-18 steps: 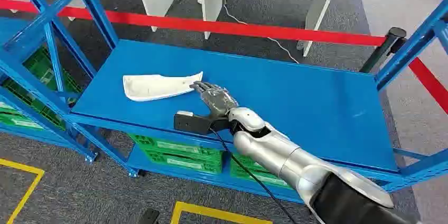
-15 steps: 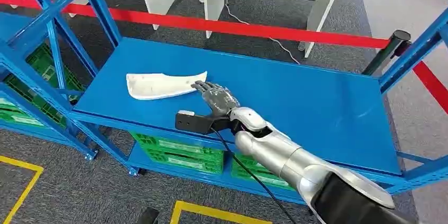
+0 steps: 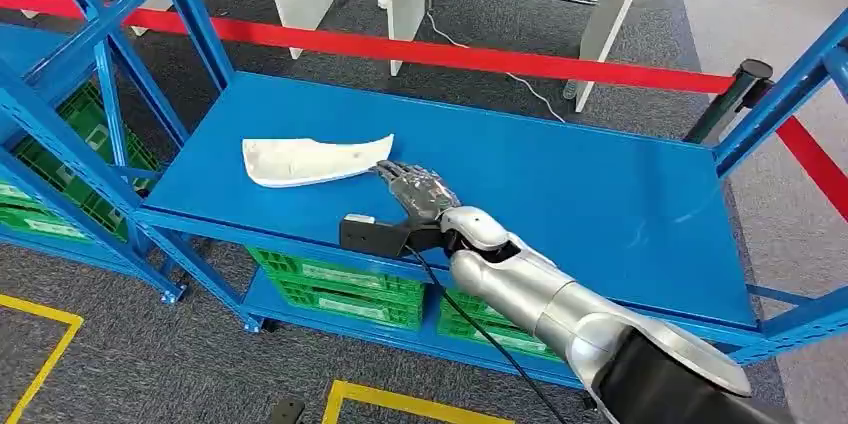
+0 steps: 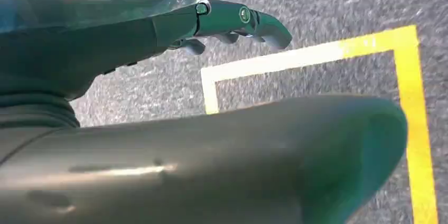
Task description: Take the parts from the cabinet and place them on the table.
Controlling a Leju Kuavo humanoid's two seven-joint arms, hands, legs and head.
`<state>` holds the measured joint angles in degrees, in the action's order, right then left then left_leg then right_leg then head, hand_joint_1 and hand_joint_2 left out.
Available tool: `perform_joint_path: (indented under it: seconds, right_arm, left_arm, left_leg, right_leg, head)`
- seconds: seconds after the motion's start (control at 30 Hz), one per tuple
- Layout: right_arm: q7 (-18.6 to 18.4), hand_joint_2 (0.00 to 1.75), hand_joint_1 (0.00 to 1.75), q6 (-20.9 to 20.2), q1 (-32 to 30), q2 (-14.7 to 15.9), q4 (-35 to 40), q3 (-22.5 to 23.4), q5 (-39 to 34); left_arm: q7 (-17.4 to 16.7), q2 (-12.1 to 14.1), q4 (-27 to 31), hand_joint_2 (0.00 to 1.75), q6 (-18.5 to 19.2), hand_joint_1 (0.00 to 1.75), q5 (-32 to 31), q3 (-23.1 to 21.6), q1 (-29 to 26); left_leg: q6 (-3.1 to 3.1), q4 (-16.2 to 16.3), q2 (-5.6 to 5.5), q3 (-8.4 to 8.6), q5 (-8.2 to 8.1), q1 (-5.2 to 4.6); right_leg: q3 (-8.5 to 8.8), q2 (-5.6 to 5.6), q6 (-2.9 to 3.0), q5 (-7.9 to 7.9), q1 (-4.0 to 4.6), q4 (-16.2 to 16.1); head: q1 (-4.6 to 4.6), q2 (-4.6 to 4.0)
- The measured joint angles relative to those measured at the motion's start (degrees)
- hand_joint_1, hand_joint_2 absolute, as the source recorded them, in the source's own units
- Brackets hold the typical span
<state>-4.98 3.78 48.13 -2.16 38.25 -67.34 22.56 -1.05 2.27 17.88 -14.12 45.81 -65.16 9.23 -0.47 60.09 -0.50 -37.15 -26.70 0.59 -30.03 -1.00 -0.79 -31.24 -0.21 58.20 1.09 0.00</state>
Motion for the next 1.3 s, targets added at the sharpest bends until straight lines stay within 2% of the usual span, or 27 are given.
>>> perform_joint_path:
  seconds: [0.7, 1.3]
  right_arm:
    - [-2.43, 0.00, 0.00, -2.47, -2.13, 3.56, -0.13, -2.25, -1.33]
    - [-3.85, 0.00, 0.00, -1.35, -1.84, 4.57, -0.02, -3.67, -1.05]
  left_arm:
    - [0.02, -3.54, -0.74, 0.00, 2.29, 0.00, 1.92, 0.35, -3.27]
    - [1.42, -4.09, -1.48, 0.00, 2.75, 0.00, 3.02, 0.37, -3.31]
  left_leg:
    - [0.00, -0.02, 0.00, 0.02, 0.00, 0.00]
    - [0.00, -0.02, 0.00, 0.03, 0.01, 0.00]
  right_leg:
    - [0.02, 0.01, 0.00, 0.00, 0.01, 0.02]
    - [0.04, 0.02, 0.00, 0.00, 0.02, 0.04]
  head:
    - [0.00, 0.00]
    - [0.00, 0.00]
